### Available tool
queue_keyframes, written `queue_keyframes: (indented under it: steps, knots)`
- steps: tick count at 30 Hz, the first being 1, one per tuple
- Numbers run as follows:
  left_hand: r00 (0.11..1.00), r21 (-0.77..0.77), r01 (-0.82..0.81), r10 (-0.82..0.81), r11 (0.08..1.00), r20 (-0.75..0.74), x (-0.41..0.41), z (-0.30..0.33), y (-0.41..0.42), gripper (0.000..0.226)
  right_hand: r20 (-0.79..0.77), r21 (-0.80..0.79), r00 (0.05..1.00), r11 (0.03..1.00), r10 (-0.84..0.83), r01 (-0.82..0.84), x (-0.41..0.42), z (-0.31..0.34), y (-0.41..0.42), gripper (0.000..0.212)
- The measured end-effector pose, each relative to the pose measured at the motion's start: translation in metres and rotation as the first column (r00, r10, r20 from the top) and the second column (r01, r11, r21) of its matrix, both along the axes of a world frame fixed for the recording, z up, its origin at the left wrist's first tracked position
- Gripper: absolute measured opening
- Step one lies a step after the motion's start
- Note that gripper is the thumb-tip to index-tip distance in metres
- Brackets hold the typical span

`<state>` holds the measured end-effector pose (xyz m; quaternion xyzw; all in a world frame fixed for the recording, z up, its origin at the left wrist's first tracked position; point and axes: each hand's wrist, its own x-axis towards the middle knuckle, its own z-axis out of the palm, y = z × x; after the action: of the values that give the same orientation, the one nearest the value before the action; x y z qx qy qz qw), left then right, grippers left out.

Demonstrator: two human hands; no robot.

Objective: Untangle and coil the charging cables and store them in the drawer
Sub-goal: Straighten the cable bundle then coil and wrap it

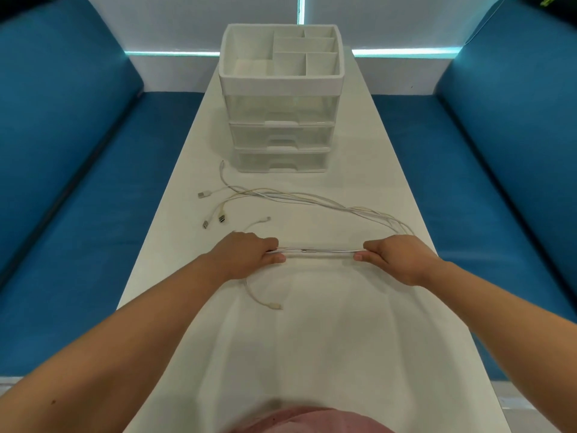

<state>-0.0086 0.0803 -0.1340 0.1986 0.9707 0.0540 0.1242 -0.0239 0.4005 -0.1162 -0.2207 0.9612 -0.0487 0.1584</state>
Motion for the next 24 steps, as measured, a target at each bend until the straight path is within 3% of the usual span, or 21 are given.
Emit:
queue_keyframes:
  steps: [5, 11, 14, 17, 19, 21, 24]
  knots:
    - [0.998, 0.154, -0.017, 0.006, 0.988, 0.067, 0.005, 0.005, -0.005, 0.027, 0.014, 0.019, 1.0, 1.0, 0.003, -0.004, -0.001, -0.004, -0.004, 0.048]
    - [0.998, 0.086, -0.047, 0.044, 0.995, 0.036, 0.008, 0.001, -0.011, 0.032, 0.04, -0.056, 0.999, 0.998, -0.003, 0.005, 0.0, -0.011, -0.006, 0.036]
    - [0.995, 0.248, -0.1, 0.09, 0.964, 0.054, 0.007, -0.002, -0.014, 0.032, 0.038, -0.079, 0.999, 0.997, -0.017, 0.02, 0.0, -0.013, -0.006, 0.032]
    - [0.979, 0.471, -0.191, 0.132, 0.861, 0.155, 0.007, 0.004, -0.012, 0.02, 0.026, -0.047, 0.999, 0.999, -0.019, 0.02, -0.001, -0.017, -0.004, 0.031]
    - [0.979, 0.533, -0.193, 0.126, 0.824, 0.159, 0.008, 0.007, -0.01, 0.017, 0.017, -0.02, 1.0, 1.0, -0.016, 0.016, -0.003, -0.018, -0.004, 0.033]
    - [0.988, 0.515, -0.142, 0.094, 0.845, 0.119, 0.008, 0.007, -0.011, 0.018, 0.006, 0.011, 1.0, 1.0, -0.009, 0.009, -0.005, -0.02, -0.004, 0.034]
    - [0.998, 0.302, -0.021, 0.004, 0.953, 0.057, 0.008, 0.006, -0.017, 0.026, 0.011, 0.053, 1.0, 0.998, 0.027, -0.028, -0.004, -0.023, -0.007, 0.032]
